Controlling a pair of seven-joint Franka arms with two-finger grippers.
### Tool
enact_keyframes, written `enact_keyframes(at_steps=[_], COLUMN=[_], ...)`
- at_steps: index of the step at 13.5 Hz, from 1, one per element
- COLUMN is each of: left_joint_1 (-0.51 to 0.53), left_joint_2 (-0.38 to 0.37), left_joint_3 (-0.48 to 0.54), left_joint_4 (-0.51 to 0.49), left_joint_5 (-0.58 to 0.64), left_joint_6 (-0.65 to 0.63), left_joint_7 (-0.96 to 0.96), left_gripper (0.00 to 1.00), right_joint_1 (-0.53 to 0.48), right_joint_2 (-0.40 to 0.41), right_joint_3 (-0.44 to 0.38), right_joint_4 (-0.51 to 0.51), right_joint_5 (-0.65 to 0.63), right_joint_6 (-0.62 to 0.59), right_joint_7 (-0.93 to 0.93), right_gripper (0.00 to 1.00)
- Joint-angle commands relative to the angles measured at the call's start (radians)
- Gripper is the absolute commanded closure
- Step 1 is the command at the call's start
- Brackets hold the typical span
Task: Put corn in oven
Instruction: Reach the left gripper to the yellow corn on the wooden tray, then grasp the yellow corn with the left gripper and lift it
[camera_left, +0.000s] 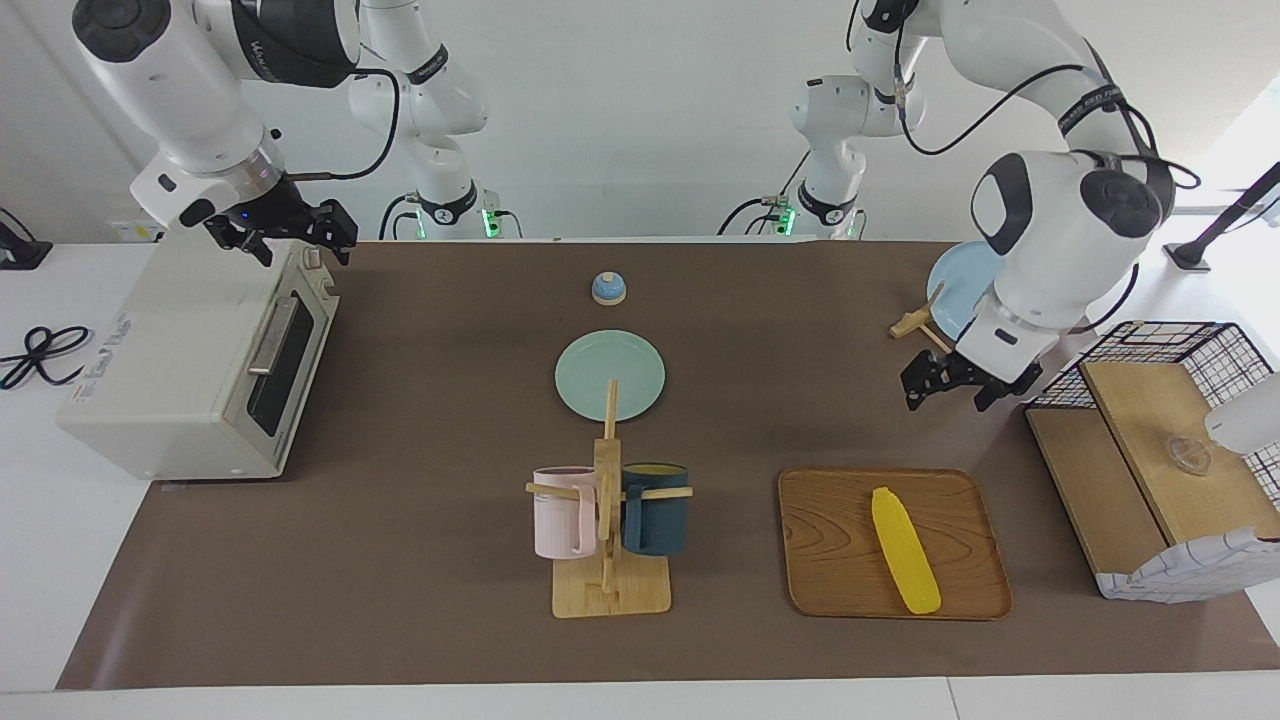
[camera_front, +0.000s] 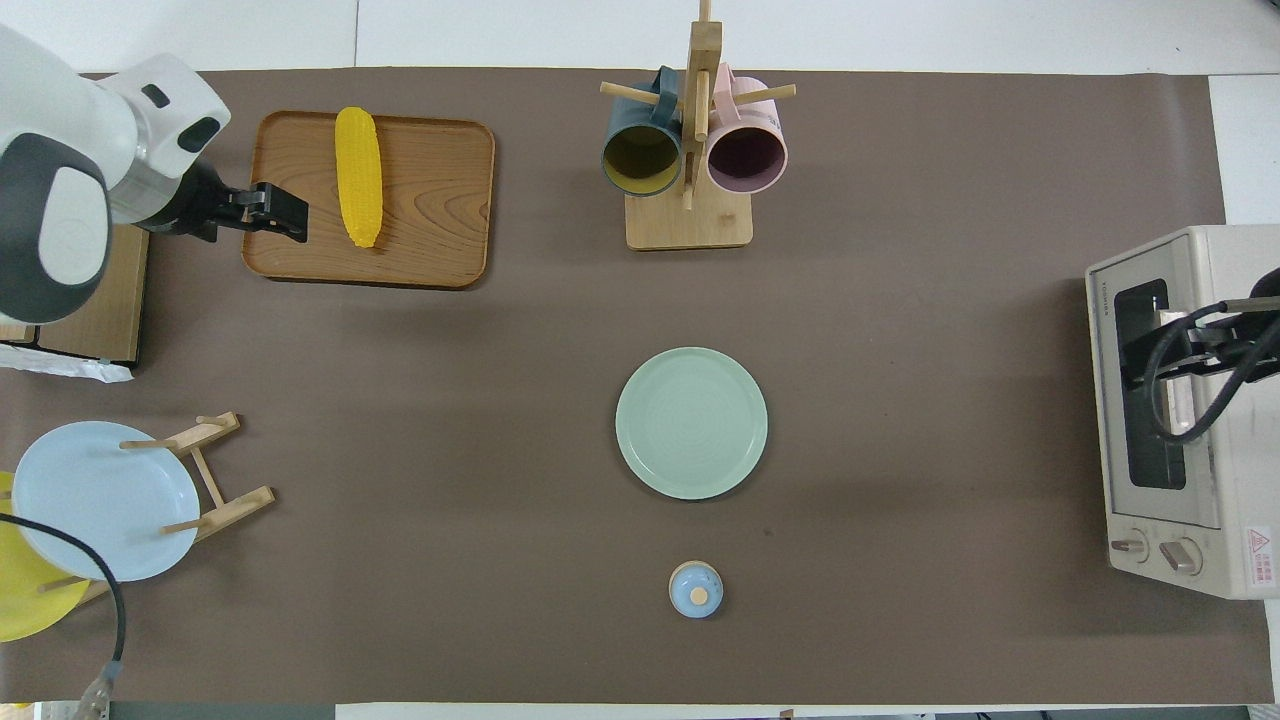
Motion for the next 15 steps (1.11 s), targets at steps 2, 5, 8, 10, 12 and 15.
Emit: enact_keyframes(at_steps=[2,5,8,10,12,15], left_joint_1=[-0.031,-0.025,-0.023,-0.023,-0.029,-0.031], left_joint_2=[0.274,0.353,0.38,0.402,0.428,0.434], left_joint_3=[0.01,0.009,0.009,0.009,0.009,0.01], left_joint_4=[0.285,0.338,0.322,0.315,0.316,0.31], left_joint_5=[0.0,0.0,0.0,0.0,0.0,0.0], left_joint_6=[0.0,0.061,0.133,0.18,0.213,0.233], left_joint_7=[0.0,0.007,0.035,0.047,0.05,0.05], left_gripper=[0.0,0.0,0.0,0.0,0.0,0.0], right_joint_1=[-0.01,-0.01,-0.01,-0.01,-0.01,-0.01], right_joint_2=[-0.012,-0.012,-0.012,-0.012,-0.012,-0.012], right_joint_3=[0.004,0.004,0.004,0.004,0.004,0.004], right_joint_4=[-0.007,-0.007,-0.007,-0.007,-0.007,-0.007], right_joint_5=[0.023,0.023,0.023,0.023,0.023,0.023], right_joint_6=[-0.011,-0.011,-0.011,-0.011,-0.011,-0.011], right_joint_7=[-0.006,-0.006,-0.007,-0.006,-0.006,-0.006], right_gripper=[0.0,0.0,0.0,0.0,0.0,0.0])
